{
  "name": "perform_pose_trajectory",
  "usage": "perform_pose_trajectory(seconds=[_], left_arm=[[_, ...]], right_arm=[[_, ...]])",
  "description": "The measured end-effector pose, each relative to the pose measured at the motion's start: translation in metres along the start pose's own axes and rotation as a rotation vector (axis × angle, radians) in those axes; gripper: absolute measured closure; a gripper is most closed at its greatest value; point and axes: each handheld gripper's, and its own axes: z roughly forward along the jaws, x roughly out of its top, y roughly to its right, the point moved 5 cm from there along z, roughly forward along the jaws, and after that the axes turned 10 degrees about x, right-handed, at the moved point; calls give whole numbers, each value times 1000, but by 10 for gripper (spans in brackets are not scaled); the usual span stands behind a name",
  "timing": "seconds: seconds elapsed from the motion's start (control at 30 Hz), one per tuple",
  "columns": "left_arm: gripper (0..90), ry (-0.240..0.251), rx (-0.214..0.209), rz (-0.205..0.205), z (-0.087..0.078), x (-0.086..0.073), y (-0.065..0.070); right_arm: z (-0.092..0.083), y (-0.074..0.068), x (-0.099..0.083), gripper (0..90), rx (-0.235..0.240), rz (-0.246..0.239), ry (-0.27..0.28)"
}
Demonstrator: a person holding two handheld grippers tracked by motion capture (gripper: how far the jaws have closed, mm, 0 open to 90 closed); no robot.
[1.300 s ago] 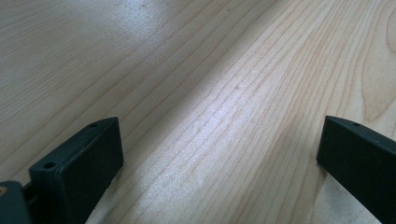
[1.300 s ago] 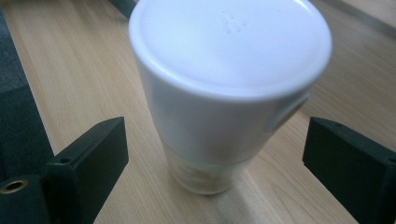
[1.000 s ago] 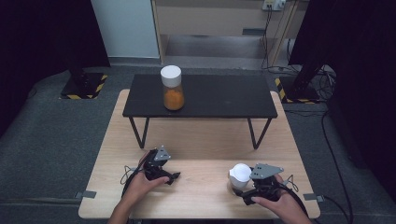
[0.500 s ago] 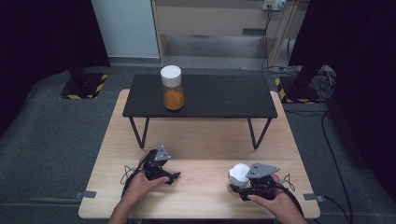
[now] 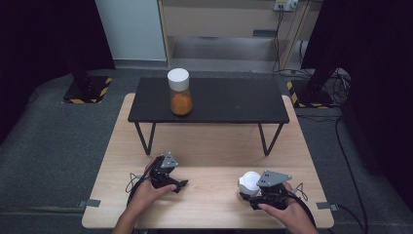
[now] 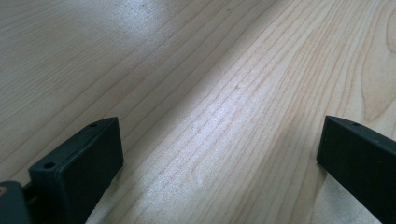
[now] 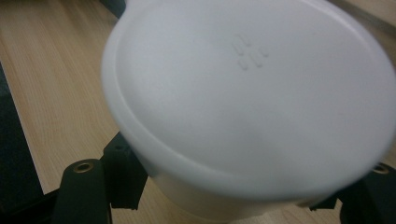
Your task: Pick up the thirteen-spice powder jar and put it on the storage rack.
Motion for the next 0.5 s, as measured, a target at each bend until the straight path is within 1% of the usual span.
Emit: perform_pose_trajectory(seconds=[0.1,0.23,0.37,0.5], left_arm=[[0,0,0,0,0,0,0],[0,0,0,0,0,0,0],[0,0,0,1,0,0,0],[0,0,0,0,0,0,0]], right_arm=[[-1,0,1,313,7,-4,-4],[-5,1,3,314,15,-11,9],[-11,7,6,314,41,-16,18],[-15,11,11,314,39,-35,15]])
